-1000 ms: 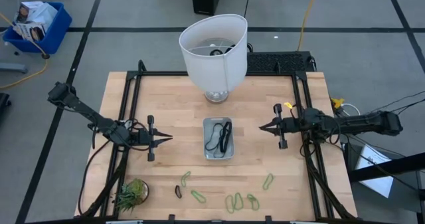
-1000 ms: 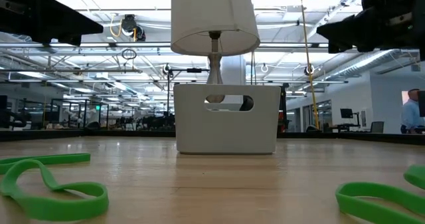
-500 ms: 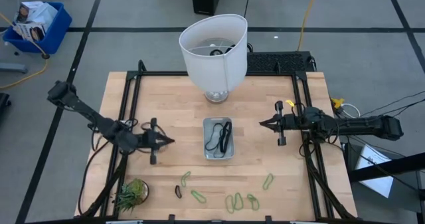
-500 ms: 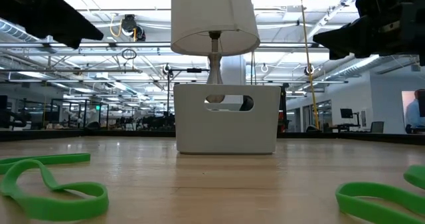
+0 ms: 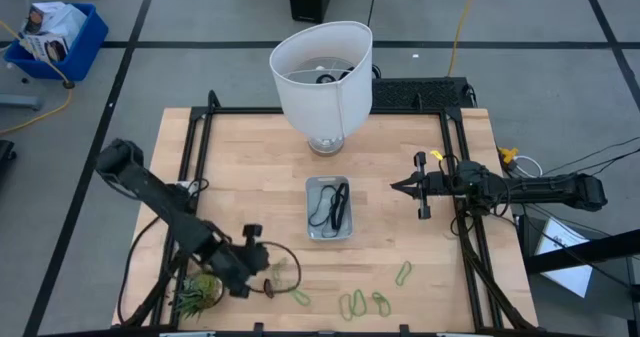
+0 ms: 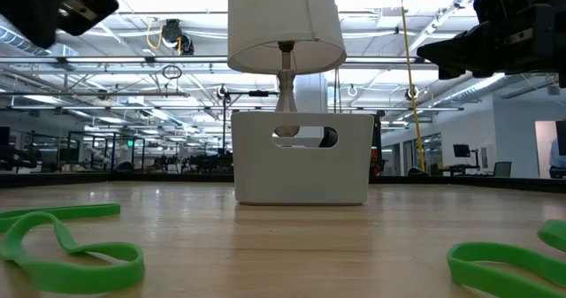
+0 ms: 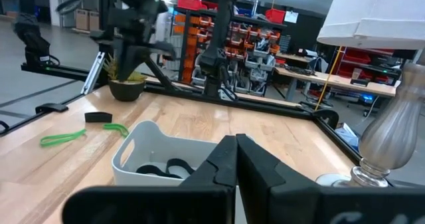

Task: Pick and place rubber bands into bin
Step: Put the black rubber band into the gray bin

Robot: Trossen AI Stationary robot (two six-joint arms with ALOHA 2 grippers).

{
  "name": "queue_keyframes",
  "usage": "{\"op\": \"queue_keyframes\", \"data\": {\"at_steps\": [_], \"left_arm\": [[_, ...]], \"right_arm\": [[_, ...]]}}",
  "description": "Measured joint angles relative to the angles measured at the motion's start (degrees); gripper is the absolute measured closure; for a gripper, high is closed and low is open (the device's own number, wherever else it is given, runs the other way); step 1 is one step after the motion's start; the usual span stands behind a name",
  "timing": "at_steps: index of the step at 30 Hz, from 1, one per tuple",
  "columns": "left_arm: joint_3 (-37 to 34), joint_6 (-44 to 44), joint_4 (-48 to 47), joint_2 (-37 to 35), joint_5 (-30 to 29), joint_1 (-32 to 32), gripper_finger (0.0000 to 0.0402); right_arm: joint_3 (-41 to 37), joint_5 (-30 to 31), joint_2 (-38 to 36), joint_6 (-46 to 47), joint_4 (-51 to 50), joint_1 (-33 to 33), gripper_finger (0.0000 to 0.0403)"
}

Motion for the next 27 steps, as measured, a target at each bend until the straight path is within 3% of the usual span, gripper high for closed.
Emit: {"op": "queue_keyframes", "data": {"at_steps": [5,19,27], "left_arm": [[4.56,0.24,-3.49,5.40,3.83,-2.22,0.0369],[5.20,3.93,-2.69,14.78,4.23,-5.87,0.0179],[5.18,10.51,0.89,19.10,4.20,-5.78,0.0117]], "right_arm": [[0.00,0.00,0.00,1.38,0.20,0.00,0.0403],[0.00,0.00,0.02,2.39,0.17,0.00,0.0403],[0.00,0.02,0.02,2.39,0.09,0.00,0.0403]]}}
